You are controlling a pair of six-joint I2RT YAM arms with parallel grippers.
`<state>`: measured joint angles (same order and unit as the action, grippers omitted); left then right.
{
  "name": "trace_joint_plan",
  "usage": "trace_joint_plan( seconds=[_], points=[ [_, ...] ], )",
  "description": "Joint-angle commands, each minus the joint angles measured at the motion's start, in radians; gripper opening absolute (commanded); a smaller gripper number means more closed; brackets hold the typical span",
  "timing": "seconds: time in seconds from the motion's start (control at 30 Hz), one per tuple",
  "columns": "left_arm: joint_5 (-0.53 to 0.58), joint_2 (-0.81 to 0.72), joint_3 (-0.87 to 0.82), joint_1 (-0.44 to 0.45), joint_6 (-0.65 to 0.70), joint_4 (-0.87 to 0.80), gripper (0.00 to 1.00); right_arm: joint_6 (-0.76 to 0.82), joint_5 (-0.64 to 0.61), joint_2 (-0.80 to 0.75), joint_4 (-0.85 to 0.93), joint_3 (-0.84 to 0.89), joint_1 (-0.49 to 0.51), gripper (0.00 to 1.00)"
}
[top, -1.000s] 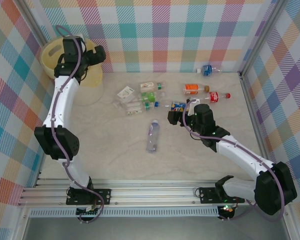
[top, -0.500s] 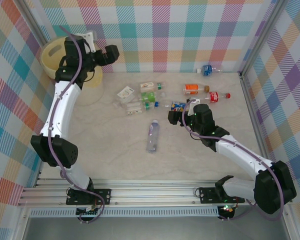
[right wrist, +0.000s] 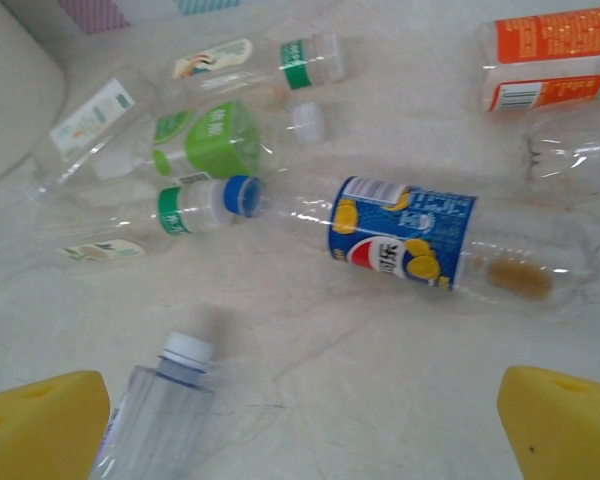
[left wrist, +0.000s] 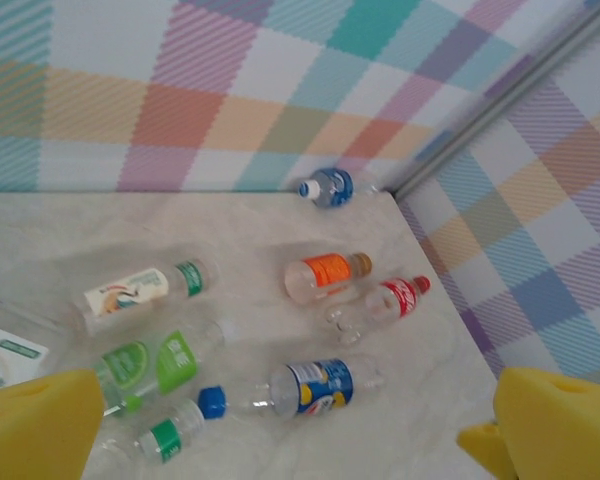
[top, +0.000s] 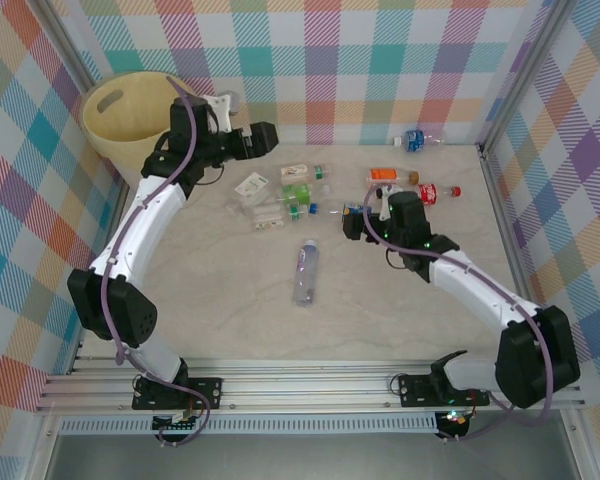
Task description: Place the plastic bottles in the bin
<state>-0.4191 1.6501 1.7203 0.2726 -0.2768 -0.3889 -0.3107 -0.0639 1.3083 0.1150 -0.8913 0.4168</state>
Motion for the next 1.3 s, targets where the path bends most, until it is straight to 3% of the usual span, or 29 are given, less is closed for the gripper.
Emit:
trace_joint_plan(
  seconds=[0.0,0.33,0.47,0.63,0.83,1.07,1.27],
  points=[
    [-0.018,-0.074,-0.057,0.014,-0.010,0.008,1.00,0.076,0.083,0.067,0.134,-0.078,-0.042,1.00],
    [0.019,-0.198,-0.278,0.020,-0.068,0.055,1.00,0.249,0.248,0.297,0.267,-0.274,-0.134,1.00],
    [0.107,-0.227,-0.356,0.060,-0.094,0.030,1.00,0.180,0.227,0.320,0.264,-0.294,-0.140,1.00],
    [0.305,-0.241,-0.441,0.166,-0.112,-0.033,1.00,0.018,0.157,0.358,0.277,-0.305,-0.139,1.00],
    [0.457,-0.175,-0.503,0.298,-0.211,-0.093,1.00,-0.102,0.091,0.382,0.257,-0.305,-0.139,1.00],
    [0.453,-0.049,-0.513,0.410,-0.238,-0.128,1.00,-0.124,0.088,0.367,0.240,-0.291,-0.139,1.00],
    [0.569,0.075,-0.482,0.509,-0.250,-0.180,1.00,-0.117,0.090,0.336,0.223,-0.266,-0.139,1.00]
  ],
)
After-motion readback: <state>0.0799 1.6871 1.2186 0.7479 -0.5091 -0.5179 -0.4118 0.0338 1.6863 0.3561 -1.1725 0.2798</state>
